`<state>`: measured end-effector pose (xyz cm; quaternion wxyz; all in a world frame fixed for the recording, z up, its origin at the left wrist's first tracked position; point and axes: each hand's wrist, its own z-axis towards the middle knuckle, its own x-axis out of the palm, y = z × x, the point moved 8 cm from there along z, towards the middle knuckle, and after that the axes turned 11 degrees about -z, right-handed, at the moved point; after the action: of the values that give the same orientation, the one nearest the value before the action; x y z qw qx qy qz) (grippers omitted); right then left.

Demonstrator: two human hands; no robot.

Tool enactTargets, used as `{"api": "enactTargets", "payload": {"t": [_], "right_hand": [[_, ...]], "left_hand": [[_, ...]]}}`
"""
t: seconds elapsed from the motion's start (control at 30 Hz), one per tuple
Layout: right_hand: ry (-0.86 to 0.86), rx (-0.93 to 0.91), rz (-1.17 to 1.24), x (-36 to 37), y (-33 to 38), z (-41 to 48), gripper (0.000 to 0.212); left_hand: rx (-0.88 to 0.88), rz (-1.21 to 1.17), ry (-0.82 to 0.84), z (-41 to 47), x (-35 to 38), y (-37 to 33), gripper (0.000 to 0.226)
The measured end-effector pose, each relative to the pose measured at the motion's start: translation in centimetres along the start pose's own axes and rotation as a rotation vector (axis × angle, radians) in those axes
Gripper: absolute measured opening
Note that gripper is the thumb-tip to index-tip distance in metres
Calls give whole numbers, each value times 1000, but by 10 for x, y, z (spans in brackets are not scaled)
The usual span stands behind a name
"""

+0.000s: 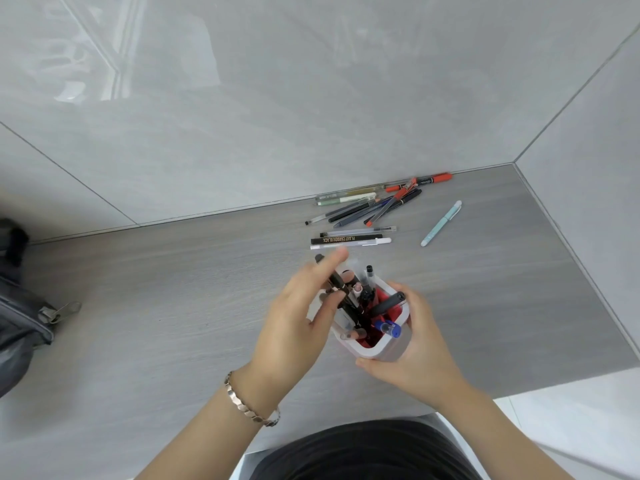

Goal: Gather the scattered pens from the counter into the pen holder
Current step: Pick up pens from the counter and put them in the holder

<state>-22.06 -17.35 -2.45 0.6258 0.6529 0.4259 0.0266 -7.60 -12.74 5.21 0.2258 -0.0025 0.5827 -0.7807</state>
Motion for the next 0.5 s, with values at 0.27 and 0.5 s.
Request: {"api": "enactTargets", "payload": {"t": [0.27, 0.5], "right_hand": [[-15, 19, -3, -3, -6, -3, 85], [-46, -29, 0, -5, 5, -2, 86]], "left_hand": [[-28, 25, 27, -8, 1, -1, 52], [47, 396, 253, -27, 35, 11, 45]]}}
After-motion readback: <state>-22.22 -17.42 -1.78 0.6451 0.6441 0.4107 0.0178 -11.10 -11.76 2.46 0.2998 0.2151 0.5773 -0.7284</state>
